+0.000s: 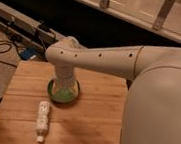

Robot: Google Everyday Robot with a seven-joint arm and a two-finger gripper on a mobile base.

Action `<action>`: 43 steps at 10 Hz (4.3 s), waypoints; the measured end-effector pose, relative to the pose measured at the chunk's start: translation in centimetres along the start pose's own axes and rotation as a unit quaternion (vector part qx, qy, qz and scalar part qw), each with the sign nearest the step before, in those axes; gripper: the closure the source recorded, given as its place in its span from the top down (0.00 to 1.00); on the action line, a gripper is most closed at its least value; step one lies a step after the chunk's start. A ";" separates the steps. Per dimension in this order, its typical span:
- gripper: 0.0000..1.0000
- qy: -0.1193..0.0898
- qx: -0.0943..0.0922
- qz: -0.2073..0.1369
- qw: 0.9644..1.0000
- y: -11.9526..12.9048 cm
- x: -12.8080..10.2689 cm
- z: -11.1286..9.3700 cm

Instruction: Place the bottle in the ceramic bowl

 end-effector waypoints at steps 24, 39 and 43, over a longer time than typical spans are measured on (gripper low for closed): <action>0.65 -0.020 -0.007 0.016 1.000 0.2 0.1 -0.4; 0.65 -0.034 -0.056 -0.152 0.986 9.6 -4.5 2.5; 0.65 -0.026 -0.043 -0.165 0.985 11.5 -2.3 4.3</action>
